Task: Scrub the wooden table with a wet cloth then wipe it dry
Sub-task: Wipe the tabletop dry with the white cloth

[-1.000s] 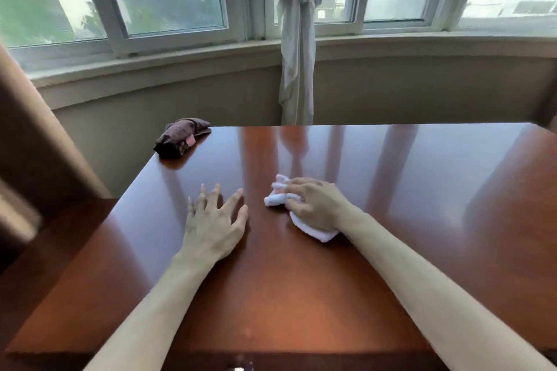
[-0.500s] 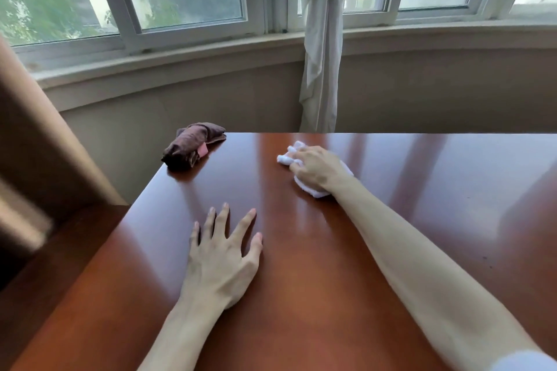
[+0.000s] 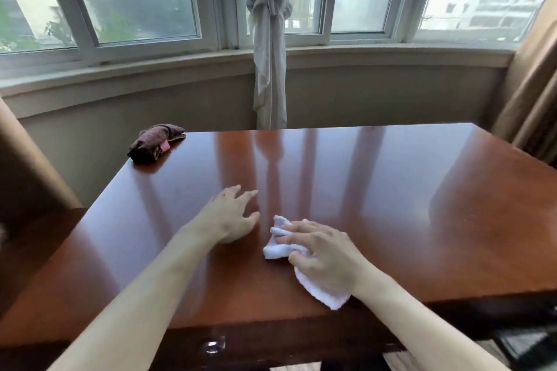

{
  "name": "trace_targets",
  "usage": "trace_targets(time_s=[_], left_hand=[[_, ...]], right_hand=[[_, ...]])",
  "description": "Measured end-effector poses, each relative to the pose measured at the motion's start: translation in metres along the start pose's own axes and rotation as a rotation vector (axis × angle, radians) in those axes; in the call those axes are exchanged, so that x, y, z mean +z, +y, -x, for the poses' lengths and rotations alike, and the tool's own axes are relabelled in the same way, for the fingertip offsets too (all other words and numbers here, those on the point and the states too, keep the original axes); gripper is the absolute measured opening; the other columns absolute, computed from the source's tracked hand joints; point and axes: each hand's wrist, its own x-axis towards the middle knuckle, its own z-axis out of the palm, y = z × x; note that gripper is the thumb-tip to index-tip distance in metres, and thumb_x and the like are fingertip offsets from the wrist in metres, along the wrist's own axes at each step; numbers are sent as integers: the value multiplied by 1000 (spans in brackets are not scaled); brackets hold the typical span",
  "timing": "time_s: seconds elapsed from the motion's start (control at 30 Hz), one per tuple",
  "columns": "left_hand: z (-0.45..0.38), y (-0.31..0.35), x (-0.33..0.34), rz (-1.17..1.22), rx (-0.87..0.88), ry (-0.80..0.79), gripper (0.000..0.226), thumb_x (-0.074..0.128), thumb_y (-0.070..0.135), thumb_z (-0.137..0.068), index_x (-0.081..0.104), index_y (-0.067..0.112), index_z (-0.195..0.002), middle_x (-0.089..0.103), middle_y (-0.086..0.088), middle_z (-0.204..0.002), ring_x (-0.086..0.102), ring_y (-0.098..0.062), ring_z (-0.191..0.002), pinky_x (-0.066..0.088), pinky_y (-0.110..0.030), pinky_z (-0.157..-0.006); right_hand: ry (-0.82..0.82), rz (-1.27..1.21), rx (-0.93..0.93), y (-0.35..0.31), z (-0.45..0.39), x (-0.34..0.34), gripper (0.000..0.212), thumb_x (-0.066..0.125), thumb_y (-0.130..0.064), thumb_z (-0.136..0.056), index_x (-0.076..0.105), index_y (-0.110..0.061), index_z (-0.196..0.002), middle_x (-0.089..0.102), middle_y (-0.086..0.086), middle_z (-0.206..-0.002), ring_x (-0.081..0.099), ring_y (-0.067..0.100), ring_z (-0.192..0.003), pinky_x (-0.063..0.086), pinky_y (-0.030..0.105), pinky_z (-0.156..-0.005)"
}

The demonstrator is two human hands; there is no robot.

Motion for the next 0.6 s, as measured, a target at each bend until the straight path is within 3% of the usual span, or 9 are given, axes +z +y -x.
trace_targets(time_s=[0.07, 0.17, 0.27, 0.4, 0.5, 0.6], left_hand=[[12, 35, 12, -24, 83, -21, 65, 39, 57, -98, 21, 40, -158, 14, -8, -168, 14, -27, -154, 17, -49, -124], [32, 76, 23, -68, 155, -32, 64, 33, 58, -100, 15, 42, -159, 8, -6, -169, 7, -28, -155, 12, -54, -123], [43, 97, 32, -113, 173, -51, 65, 28, 59, -100, 2, 45, -158, -1, -5, -169, -1, -33, -155, 8, -59, -123], [39, 105, 41, -165, 146, -111, 63, 20, 61, -100, -6, 51, -156, -7, -5, -169, -5, -39, -154, 8, -65, -120], [40, 104, 42, -203, 150, -115, 62, 17, 65, -99, -4, 52, -156, -5, -5, -169, -2, -39, -154, 10, -65, -120], [42, 102, 41, -201, 153, -99, 62, 16, 66, -99, -3, 51, -156, -5, -5, -169, -2, -37, -154, 10, -64, -120]], right_hand=[[43, 45, 241, 53, 3, -24, 48, 39, -45, -93, 54, -56, -138, 37, -35, -153, 35, -4, -143, 30, 25, -114], [103, 86, 511, 106, 4, -50, 52, 31, -52, -92, 48, -57, -140, 30, -28, -160, 36, 5, -146, 37, 40, -111], [89, 150, 433, 71, 30, -33, 52, 36, -42, -96, 47, -47, -146, 33, -26, -160, 29, 2, -149, 32, 31, -115], [40, 77, 253, 28, 69, -25, 56, 32, -42, -93, 48, -48, -147, 36, -32, -155, 25, -3, -145, 15, 14, -113], [75, 96, 408, 73, 41, -44, 48, 43, -38, -100, 47, -46, -148, 31, -27, -160, 30, 3, -147, 25, 25, -114], [140, 176, 516, 85, 25, -42, 51, 40, -38, -100, 46, -38, -151, 32, -16, -164, 33, 10, -148, 32, 31, -112]])
